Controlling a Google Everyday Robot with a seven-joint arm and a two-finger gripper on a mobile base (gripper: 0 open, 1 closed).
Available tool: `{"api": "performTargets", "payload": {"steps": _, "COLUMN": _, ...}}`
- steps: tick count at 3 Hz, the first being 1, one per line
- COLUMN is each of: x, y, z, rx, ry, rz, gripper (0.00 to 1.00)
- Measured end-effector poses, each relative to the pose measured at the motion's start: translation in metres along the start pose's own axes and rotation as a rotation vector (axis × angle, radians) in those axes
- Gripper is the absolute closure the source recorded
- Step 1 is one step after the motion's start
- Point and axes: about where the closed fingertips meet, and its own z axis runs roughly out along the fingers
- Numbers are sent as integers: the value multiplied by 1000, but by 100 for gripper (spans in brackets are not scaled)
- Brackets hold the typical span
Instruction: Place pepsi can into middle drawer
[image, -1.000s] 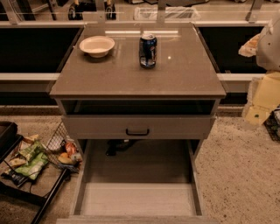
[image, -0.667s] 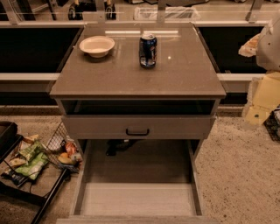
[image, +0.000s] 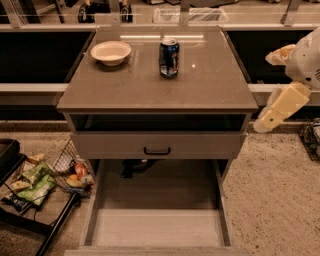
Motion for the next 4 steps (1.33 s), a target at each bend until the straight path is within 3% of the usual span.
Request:
{"api": "performTargets", "payload": {"steps": 2, "x": 2, "y": -70, "z": 63, "rx": 89, "ry": -378, "rz": 196, "gripper": 0}}
{"api": "performTargets", "payload": {"steps": 3, "x": -5, "y": -105, "z": 106, "rx": 121, "ry": -476, "rz": 289, "gripper": 0}}
{"api": "performTargets", "payload": {"steps": 4, "x": -17, "y": -139, "z": 136, "rx": 149, "ry": -563, "rz": 324, "gripper": 0}}
